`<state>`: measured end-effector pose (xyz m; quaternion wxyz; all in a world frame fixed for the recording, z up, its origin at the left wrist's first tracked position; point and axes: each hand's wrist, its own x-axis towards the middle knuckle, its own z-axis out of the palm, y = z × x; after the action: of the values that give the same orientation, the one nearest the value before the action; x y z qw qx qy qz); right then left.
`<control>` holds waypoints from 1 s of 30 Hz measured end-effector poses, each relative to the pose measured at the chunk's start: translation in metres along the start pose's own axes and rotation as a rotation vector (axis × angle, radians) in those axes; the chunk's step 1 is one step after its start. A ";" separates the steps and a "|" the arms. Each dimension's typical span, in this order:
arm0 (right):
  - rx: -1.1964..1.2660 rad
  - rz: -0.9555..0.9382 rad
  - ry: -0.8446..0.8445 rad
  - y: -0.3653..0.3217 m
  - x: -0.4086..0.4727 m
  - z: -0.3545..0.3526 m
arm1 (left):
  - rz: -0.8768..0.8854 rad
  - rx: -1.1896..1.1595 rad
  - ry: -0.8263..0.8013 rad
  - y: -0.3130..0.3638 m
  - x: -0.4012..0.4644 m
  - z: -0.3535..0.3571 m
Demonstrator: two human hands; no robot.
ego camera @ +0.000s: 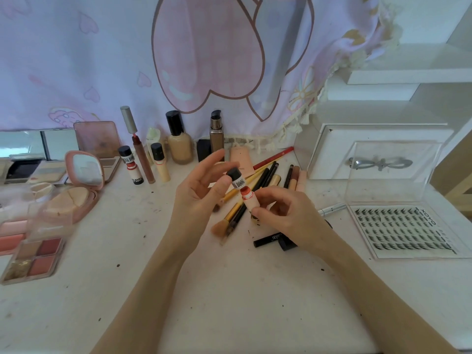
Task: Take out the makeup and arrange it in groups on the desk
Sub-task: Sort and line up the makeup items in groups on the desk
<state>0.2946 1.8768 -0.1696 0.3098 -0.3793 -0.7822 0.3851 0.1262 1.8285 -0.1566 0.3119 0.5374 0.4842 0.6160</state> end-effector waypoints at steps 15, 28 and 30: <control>0.040 -0.034 -0.036 -0.041 0.069 0.034 | -0.049 1.059 -0.034 -0.039 -0.020 -0.092; -0.160 0.041 -0.015 -0.036 0.133 0.103 | -0.214 1.315 -0.182 -0.047 -0.024 -0.097; -0.186 0.044 -0.025 -0.033 0.132 0.107 | -0.213 1.310 -0.183 -0.048 -0.024 -0.097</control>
<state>0.1308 1.9339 -0.1707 0.2550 -0.4184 -0.8099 0.3224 0.0313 1.7972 -0.2056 0.0198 0.6151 0.7801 0.1126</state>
